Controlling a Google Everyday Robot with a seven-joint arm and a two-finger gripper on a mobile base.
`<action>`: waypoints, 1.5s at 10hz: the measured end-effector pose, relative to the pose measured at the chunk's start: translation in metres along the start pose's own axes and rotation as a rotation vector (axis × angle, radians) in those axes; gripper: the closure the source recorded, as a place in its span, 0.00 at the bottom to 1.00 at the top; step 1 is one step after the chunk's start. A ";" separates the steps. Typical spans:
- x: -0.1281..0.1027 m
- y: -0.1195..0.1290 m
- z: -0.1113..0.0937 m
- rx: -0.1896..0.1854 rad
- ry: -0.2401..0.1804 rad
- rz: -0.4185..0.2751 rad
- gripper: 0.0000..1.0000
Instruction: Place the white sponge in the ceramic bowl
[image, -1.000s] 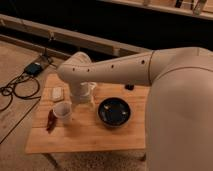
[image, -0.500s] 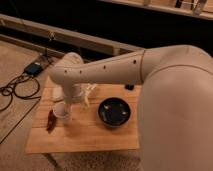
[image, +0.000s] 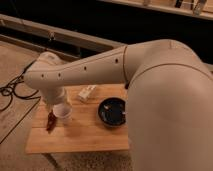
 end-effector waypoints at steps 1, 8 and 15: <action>0.003 0.015 -0.001 -0.013 -0.005 -0.034 0.35; 0.022 0.095 0.049 -0.009 0.054 -0.201 0.35; -0.018 0.115 0.113 -0.060 0.088 -0.205 0.35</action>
